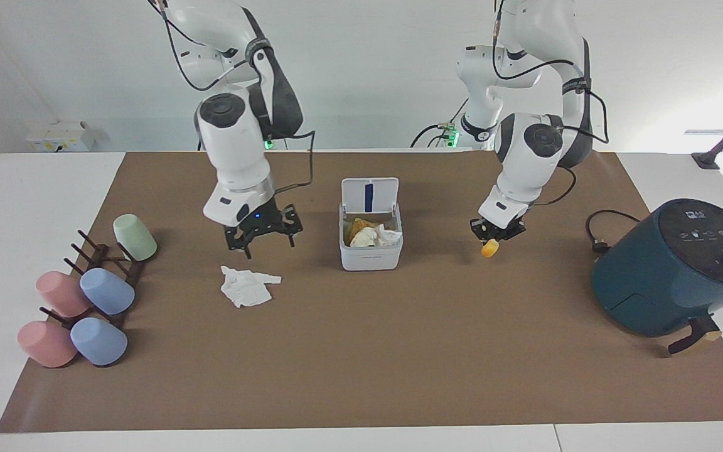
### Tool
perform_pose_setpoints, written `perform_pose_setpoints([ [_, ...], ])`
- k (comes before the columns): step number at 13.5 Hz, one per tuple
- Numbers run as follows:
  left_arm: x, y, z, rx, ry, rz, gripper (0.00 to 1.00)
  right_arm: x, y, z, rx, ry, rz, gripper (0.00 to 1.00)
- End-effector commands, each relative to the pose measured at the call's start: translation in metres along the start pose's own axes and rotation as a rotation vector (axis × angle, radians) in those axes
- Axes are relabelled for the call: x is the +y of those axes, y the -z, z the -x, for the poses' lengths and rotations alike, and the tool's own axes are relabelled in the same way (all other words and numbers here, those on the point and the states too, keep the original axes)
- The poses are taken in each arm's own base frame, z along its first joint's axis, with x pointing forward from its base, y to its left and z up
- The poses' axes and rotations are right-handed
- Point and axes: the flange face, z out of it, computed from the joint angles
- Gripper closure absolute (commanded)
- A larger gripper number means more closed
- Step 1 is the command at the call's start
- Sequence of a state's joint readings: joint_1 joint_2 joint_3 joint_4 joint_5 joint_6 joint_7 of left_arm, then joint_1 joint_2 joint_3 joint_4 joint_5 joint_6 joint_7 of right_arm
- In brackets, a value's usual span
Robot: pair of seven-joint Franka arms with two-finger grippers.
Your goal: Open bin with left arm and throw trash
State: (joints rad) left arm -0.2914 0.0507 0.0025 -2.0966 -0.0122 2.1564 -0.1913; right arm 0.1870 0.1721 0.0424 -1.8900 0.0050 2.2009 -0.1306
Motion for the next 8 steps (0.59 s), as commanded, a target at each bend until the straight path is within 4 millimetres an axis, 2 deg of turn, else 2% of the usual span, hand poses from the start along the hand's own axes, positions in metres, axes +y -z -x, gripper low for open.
perform_pose_setpoints([
  [1, 0.031, 0.065, -0.013, -0.014, 0.058, 0.009, 1.00, -0.003, -0.040, 0.026, 0.012, 0.090, 0.009, 0.00],
  [2, 0.055, 0.073, -0.014, 0.000, 0.105, 0.040, 1.00, 0.001, -0.058, 0.028, 0.019, 0.077, 0.010, 0.00],
  [4, 0.100, 0.075, -0.007, 0.050, 0.171, 0.095, 1.00, 0.010, -0.085, 0.031, -0.004, 0.067, 0.005, 0.00],
  [5, 0.121, 0.076, -0.001, 0.068, 0.188, 0.110, 1.00, 0.023, -0.088, 0.032, -0.006, 0.039, 0.007, 0.00],
  [6, 0.139, 0.074, 0.004, 0.070, 0.199, 0.124, 1.00, 0.026, -0.093, 0.032, 0.000, 0.036, 0.009, 0.00],
  [8, 0.181, 0.060, 0.014, 0.078, 0.210, 0.155, 1.00, 0.031, -0.105, 0.031, 0.020, 0.037, 0.012, 0.00],
])
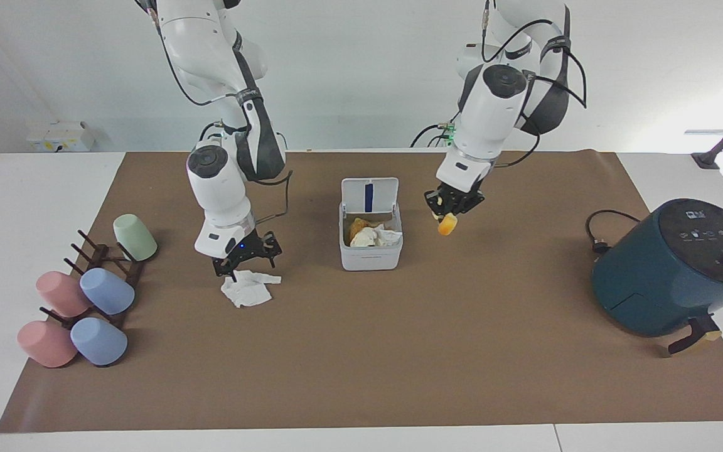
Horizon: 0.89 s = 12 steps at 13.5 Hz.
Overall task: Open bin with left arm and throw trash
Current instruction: 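Drop the yellow sponge into the bin with the left gripper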
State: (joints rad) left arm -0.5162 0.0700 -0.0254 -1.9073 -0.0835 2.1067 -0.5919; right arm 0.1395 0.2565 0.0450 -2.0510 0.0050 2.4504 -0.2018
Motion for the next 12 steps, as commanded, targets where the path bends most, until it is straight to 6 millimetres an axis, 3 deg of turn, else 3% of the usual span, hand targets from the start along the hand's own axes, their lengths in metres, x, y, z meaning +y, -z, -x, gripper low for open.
perform_pose_setpoints([
  [1, 0.042, -0.029, 0.015, 0.017, 0.029, 0.048, 1.00, 0.011, -0.017, 0.002, 0.008, 0.002, 0.007, 0.00],
  [2, 0.057, -0.039, 0.023, 0.028, 0.026, 0.062, 1.00, 0.014, -0.019, 0.004, 0.002, -0.005, 0.006, 0.00],
  [5, 0.074, -0.064, 0.040, 0.023, 0.004, 0.063, 1.00, 0.013, -0.030, 0.014, -0.032, -0.012, -0.004, 0.00],
  [7, 0.080, -0.088, 0.047, 0.014, -0.012, 0.054, 1.00, 0.025, -0.040, 0.027, -0.050, -0.034, -0.006, 0.00],
  [9, 0.086, -0.106, 0.059, -0.005, -0.030, 0.040, 1.00, 0.023, -0.041, 0.026, -0.049, -0.032, -0.007, 0.00],
  [10, 0.086, -0.108, 0.062, -0.012, -0.034, 0.033, 1.00, 0.025, -0.041, 0.027, -0.050, -0.035, -0.006, 0.13],
  [11, 0.086, -0.107, 0.063, -0.017, -0.030, 0.030, 1.00, 0.025, -0.040, 0.026, -0.048, -0.033, -0.006, 0.38],
  [12, 0.087, -0.106, 0.062, -0.014, -0.020, 0.032, 0.60, 0.023, -0.039, 0.024, -0.051, -0.029, -0.008, 0.63],
])
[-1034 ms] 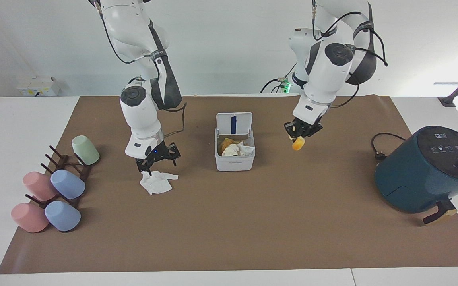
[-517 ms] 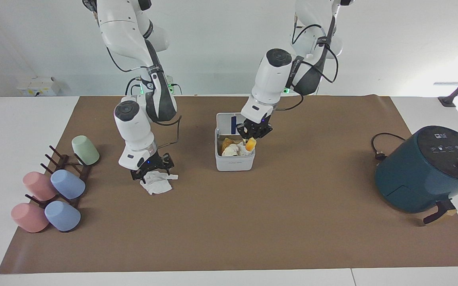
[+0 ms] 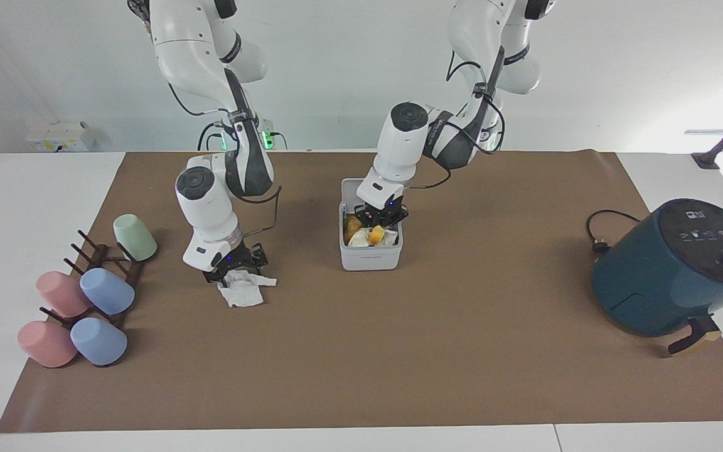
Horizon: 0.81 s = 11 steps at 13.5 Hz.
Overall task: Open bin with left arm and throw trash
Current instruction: 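Drop the yellow sponge into the bin with the left gripper, then drop the tissue into the bin with the right gripper while the left gripper withdraws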
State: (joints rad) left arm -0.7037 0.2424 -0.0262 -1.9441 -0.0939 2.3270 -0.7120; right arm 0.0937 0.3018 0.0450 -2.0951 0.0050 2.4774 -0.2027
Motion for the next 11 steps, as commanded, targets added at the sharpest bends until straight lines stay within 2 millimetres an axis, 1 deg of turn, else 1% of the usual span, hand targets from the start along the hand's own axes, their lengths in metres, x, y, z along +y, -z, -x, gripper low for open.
perform_pose_setpoints([
  [1, 0.001, 0.007, 0.003, 0.007, 0.017, 0.016, 0.01, 0.000, 0.002, 0.000, 0.006, 0.016, 0.001, 0.82],
  [2, 0.001, 0.012, 0.003, 0.008, 0.023, 0.017, 0.00, 0.000, 0.001, 0.001, 0.003, 0.016, 0.000, 0.96],
  [3, 0.001, 0.023, 0.005, 0.006, 0.023, 0.017, 0.00, 0.000, 0.003, 0.000, 0.003, 0.016, 0.000, 1.00],
  [4, 0.000, 0.030, 0.007, -0.002, 0.022, 0.012, 0.00, -0.001, 0.007, -0.003, -0.005, 0.017, -0.002, 1.00],
  [5, -0.001, 0.042, 0.009, -0.003, 0.020, 0.012, 0.00, 0.000, 0.014, -0.008, -0.015, 0.017, -0.004, 1.00],
  [7, -0.002, 0.063, 0.011, 0.000, 0.019, 0.017, 0.00, 0.003, 0.033, -0.021, -0.029, 0.015, -0.007, 1.00],
  [9, -0.008, 0.083, 0.006, -0.005, 0.030, 0.012, 0.00, 0.003, 0.053, -0.030, -0.050, 0.014, -0.012, 1.00],
  [10, -0.015, 0.096, 0.003, -0.001, 0.031, 0.012, 0.00, 0.000, 0.070, -0.036, -0.056, 0.007, -0.021, 1.00],
  [11, -0.027, 0.112, -0.003, 0.011, 0.046, 0.015, 0.00, -0.010, 0.091, -0.045, -0.052, -0.018, -0.063, 1.00],
])
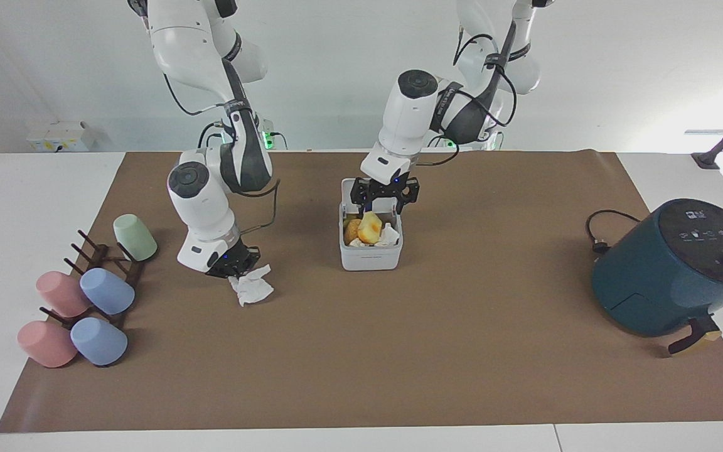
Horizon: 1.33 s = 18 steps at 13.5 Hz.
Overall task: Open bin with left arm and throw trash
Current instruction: 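Drop the tissue into the bin with the right gripper while the left gripper withdraws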
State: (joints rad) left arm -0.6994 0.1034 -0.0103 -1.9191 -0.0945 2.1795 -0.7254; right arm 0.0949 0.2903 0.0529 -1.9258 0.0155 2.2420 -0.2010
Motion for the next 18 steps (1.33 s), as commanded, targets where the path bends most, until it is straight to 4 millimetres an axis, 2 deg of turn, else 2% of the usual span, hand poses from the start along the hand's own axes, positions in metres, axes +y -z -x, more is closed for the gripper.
perform_pose_setpoints([
  [1, -0.035, 0.040, -0.015, 0.000, 0.034, -0.006, 0.00, -0.025, 0.056, -0.018, -0.003, -0.069, -0.103, 1.00],
  [2, -0.049, 0.052, -0.021, -0.003, 0.015, -0.011, 0.00, -0.038, 0.079, -0.022, -0.006, -0.128, -0.142, 1.00],
  [4, -0.100, 0.075, -0.040, -0.032, -0.024, -0.045, 0.00, -0.090, 0.122, -0.032, -0.032, -0.224, -0.165, 1.00],
  [5, -0.124, 0.087, -0.050, -0.036, -0.051, -0.050, 0.00, -0.115, 0.136, -0.034, -0.045, -0.267, -0.170, 1.00],
  [6, -0.149, 0.095, -0.062, -0.037, -0.056, -0.055, 0.00, -0.143, 0.145, -0.034, -0.059, -0.322, -0.174, 1.00],
  [8, -0.196, 0.110, -0.084, -0.017, -0.079, -0.085, 0.00, -0.211, 0.149, -0.030, -0.072, -0.440, -0.184, 1.00],
  [10, -0.233, 0.131, -0.104, 0.005, -0.136, -0.137, 0.00, -0.254, 0.151, -0.024, -0.055, -0.530, -0.198, 1.00],
  [12, -0.269, 0.152, -0.116, 0.001, -0.157, -0.149, 0.00, -0.273, 0.139, -0.010, -0.050, -0.522, -0.195, 1.00],
  [15, -0.316, 0.185, -0.123, -0.026, -0.182, -0.157, 0.00, -0.281, 0.101, 0.016, 0.010, -0.532, -0.227, 1.00],
  [18, -0.325, 0.205, -0.123, -0.039, -0.176, -0.159, 0.00, -0.284, 0.094, 0.019, 0.017, -0.542, -0.234, 1.00],
])
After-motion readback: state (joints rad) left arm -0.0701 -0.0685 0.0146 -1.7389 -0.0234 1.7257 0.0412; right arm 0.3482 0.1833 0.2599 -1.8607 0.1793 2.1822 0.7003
